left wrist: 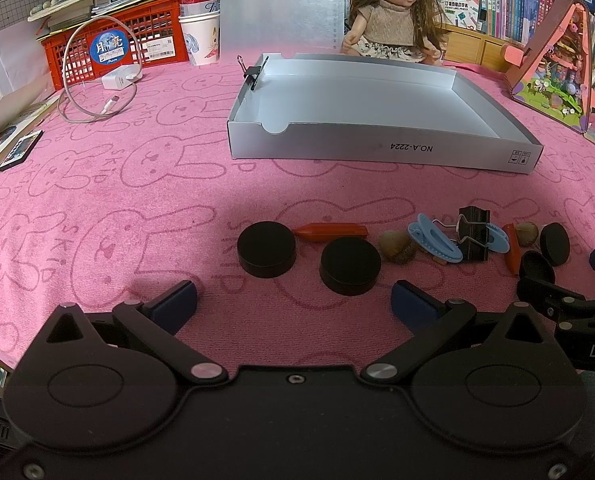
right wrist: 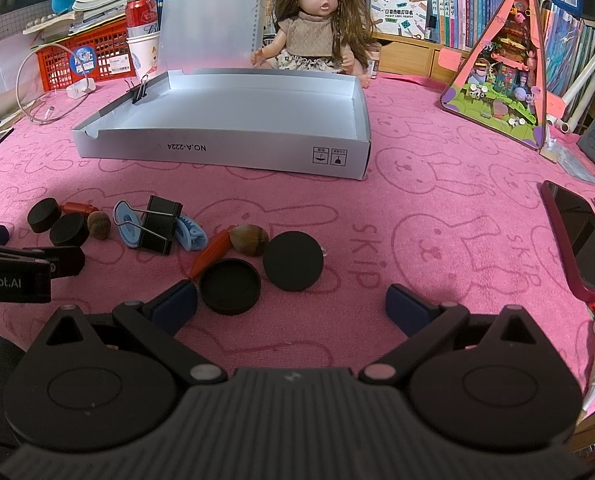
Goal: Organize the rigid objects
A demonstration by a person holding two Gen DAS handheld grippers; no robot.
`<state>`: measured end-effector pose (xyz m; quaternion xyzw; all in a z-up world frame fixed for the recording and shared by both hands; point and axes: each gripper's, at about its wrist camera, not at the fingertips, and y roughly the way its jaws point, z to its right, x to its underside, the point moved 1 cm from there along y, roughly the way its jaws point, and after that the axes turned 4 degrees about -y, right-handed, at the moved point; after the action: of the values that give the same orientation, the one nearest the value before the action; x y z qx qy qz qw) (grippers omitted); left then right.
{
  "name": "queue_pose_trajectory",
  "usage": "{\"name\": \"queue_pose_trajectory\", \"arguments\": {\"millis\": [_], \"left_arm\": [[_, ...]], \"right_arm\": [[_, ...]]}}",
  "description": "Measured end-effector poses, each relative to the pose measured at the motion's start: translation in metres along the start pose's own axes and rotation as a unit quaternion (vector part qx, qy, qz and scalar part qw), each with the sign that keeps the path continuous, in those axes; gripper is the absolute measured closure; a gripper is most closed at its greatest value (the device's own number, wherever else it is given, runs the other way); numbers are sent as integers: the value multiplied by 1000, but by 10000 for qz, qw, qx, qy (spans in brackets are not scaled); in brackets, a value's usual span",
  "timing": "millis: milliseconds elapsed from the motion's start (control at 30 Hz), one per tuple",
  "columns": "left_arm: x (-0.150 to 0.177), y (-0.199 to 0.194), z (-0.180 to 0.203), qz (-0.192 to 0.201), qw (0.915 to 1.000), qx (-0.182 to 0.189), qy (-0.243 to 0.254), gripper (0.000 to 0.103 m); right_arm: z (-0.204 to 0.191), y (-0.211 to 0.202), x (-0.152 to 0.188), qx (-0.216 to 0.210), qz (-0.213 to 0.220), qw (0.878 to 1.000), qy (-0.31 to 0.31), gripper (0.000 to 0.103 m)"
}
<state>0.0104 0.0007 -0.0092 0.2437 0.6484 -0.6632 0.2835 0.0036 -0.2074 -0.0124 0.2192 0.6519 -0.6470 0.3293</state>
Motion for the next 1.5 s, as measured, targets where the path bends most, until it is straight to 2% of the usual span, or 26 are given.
{"name": "queue_pose_trajectory", "arguments": {"millis": [733,867,967,1067,1167,1233,1300,1400,1500], "left_arm": [[5,1,0,90,10000,22,29,0],[6,-2,0,127,9999,45,36,0],[6,-3,1,139,9999,45,63,1],[5,-8,3,183,9996,147,143,13],[4,-14,6,230,9991,257,257,29],[3,-18,6,249,9987,364,255,43],[2,-20,6,251,9981,513,216,50],[1,-23,7,222,9968,750,184,57],[2,-22,10,240,9968,724,251,58]], "right_arm": [[0,0,-1,-22,-22,10000,-18,0],[-3,-3,-1,-213,-12,9997,-133,0],[-10,-8,-1,-367,95,9988,-312,4],[-18,-11,-1,-472,148,9976,-483,12],[-19,-13,-2,-563,102,9977,-370,23],[-16,-15,-4,-567,105,9979,-293,32],[-14,-16,-5,-568,97,9981,-238,39],[-12,-16,-4,-556,57,9981,-254,50],[-14,-18,-3,-552,70,9979,-330,58]]}}
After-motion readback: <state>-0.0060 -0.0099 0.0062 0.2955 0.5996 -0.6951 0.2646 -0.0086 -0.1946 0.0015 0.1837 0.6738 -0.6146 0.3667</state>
